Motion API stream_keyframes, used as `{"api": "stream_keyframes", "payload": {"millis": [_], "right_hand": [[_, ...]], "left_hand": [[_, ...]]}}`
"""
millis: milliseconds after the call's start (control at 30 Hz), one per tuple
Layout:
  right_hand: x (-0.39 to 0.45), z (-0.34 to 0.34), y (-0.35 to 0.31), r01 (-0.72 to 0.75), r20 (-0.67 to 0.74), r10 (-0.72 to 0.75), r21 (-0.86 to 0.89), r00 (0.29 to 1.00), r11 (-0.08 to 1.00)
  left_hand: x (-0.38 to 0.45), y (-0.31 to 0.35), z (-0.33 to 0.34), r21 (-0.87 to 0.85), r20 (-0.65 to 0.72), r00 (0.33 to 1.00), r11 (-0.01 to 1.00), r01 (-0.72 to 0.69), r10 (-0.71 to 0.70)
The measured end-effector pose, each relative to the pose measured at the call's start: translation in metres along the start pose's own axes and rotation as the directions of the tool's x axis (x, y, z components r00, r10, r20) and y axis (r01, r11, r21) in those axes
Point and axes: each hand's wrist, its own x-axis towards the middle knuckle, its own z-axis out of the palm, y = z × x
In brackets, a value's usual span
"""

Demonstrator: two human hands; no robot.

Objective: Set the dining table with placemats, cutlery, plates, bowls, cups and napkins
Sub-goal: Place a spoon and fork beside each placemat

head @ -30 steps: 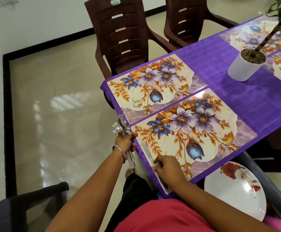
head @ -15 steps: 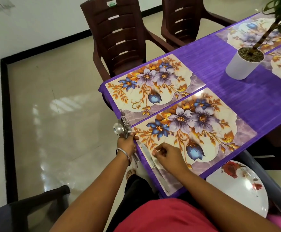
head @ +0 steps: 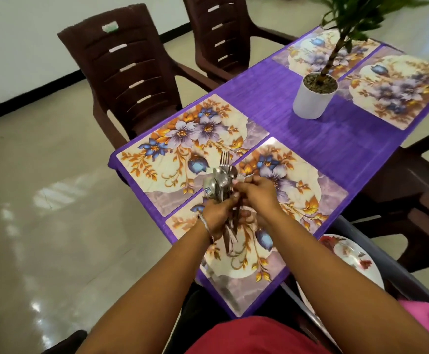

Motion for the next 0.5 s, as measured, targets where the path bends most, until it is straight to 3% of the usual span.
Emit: {"api": "stream_keyframes", "payload": {"millis": [100, 167, 233, 333, 400, 500], "right_hand": [[0.024, -0.032, -0.016, 0.090, -0.227, -0.061, 0.118, 0.972, 0.989], [0.040, -0.062, -0.021, 0.188, -0.334, -0.208, -0.091, 0.919, 0.978], [0.055, -0.092, -0.018, 0.208, -0.289, -0.322, -0.364, 0.902, 0.908], [0.072, -0.128, 0.001, 0.080, -0.197, -0.308, -0.712, 0.931, 0.698], [0.083, -0.144, 0.014, 0.015, -0.173, -0.286, -0.832, 0.943, 0.554], [0.098, -0.158, 0.029, 0.010, -0.138, -0.275, -0.879, 0.952, 0.476]], "left_hand": [[0.019, -0.010, 0.014, 0.001, 0.023, 0.994, 0.995, 0.103, -0.103], [0.031, -0.016, 0.019, 0.050, -0.012, 0.992, 0.990, 0.129, -0.129], [0.045, -0.017, 0.027, 0.134, -0.063, 0.991, 0.983, 0.128, -0.120], [0.070, -0.018, 0.039, 0.238, -0.099, 0.988, 0.961, 0.140, -0.119], [0.087, -0.018, 0.051, 0.260, -0.108, 0.986, 0.954, 0.149, -0.124], [0.103, -0.019, 0.067, 0.213, -0.112, 0.977, 0.956, 0.203, -0.182]]}}
